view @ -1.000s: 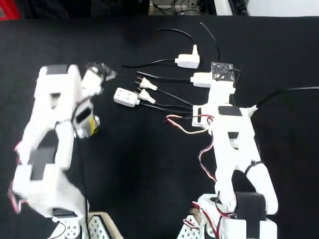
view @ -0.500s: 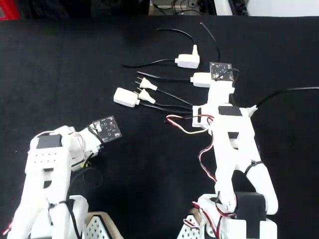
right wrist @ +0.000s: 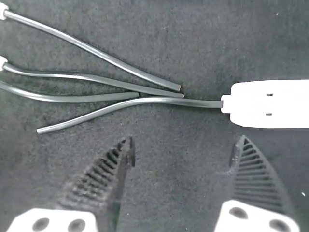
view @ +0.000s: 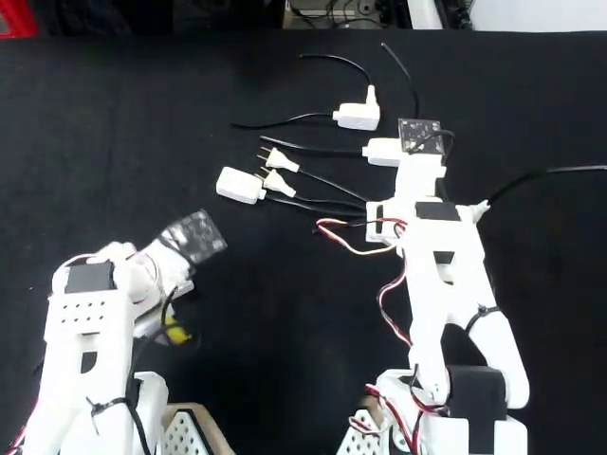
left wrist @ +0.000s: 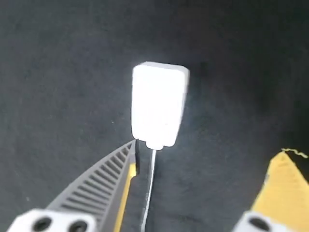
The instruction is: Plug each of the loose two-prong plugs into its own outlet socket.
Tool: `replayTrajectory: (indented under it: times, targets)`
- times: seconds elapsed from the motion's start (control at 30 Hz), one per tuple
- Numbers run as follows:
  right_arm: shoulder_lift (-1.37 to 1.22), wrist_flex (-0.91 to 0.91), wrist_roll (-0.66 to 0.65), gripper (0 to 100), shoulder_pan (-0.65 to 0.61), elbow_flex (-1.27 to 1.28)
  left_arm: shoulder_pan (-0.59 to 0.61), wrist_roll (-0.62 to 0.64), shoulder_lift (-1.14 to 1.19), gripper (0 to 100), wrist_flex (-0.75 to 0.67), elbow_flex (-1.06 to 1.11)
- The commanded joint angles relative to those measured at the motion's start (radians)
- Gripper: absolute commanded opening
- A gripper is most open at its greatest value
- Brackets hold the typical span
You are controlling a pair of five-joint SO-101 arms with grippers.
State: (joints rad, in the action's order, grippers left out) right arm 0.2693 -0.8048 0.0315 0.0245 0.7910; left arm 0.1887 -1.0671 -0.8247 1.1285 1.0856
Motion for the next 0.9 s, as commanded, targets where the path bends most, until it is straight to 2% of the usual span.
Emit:
replayTrajectory:
  times: [0.0, 0.1, 0.2, 0.27, 0.33, 0.43, 0.5, 0.6, 0.73, 0.87]
  targets:
    - [0.005, -0.005, 0.000, 31.0, -0.061, -0.041, 0.012, 0.258, -0.018, 41, 0.055, -0.102]
    - [0.005, -0.020, 0.000, 31.0, -0.121, -0.044, 0.028, 0.423, -0.018, 41, 0.077, -0.119]
    - [0.005, -0.052, 0.080, 29.7, -0.193, -0.047, 0.116, 0.620, -0.017, 41, 0.000, -0.111]
    - [0.007, -0.051, 0.140, 24.4, -0.233, -0.050, 0.196, 0.764, -0.014, 41, -0.084, -0.077]
    - [0.007, -0.052, 0.195, 17.2, -0.256, -0.073, 0.266, 0.836, -0.018, 41, -0.124, -0.048]
    - [0.005, -0.052, 0.301, 7.9, -0.278, -0.116, 0.355, 0.841, -0.018, 41, -0.123, -0.035]
    - [0.001, -0.052, 0.351, 6.9, -0.304, -0.147, 0.392, 0.838, -0.017, 41, -0.127, -0.005]
    - [-0.002, -0.043, 0.457, 12.0, -0.365, -0.180, 0.407, 0.833, -0.018, 41, -0.130, 0.039]
    - [-0.002, -0.025, 0.720, 23.1, -0.440, -0.219, 0.415, 0.776, -0.018, 41, -0.153, 0.084]
    - [-0.004, 0.129, 0.865, 26.5, -0.345, -0.188, 0.406, 0.684, -0.017, 41, -0.232, 0.171]
